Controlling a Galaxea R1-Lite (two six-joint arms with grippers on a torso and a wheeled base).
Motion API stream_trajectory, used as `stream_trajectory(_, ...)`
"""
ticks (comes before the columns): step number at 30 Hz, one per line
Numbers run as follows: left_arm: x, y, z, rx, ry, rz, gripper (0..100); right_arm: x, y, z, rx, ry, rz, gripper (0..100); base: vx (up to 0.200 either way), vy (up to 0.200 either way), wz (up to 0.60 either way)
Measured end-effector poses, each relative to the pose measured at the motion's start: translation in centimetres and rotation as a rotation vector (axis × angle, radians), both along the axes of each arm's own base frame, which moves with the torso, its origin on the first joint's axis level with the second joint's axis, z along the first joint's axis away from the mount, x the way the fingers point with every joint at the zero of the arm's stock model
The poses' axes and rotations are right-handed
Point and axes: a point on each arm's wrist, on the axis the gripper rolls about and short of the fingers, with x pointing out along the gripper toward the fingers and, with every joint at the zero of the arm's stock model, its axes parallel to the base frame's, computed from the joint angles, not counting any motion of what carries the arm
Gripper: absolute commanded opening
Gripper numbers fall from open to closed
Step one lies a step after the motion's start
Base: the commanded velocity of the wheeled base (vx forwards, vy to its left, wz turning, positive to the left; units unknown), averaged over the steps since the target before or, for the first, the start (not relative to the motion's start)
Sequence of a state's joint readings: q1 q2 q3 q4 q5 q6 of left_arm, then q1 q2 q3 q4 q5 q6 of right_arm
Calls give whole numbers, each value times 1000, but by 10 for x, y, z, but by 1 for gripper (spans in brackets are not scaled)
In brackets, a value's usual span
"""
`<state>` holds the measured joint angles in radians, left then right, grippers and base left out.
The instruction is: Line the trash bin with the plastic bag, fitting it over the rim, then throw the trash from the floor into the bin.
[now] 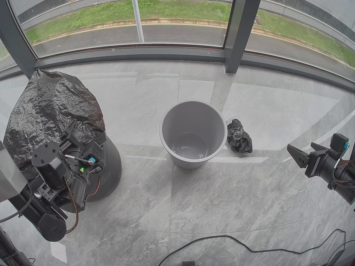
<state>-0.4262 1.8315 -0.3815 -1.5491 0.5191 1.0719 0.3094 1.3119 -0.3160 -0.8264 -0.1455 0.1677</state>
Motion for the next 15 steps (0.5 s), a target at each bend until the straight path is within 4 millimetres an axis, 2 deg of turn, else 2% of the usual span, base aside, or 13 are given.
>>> stream_trajectory(15, 13, 5, 0, -8, -12, 34, 100, 0, 0, 0, -1, 2, 1, 100, 0, 0, 0)
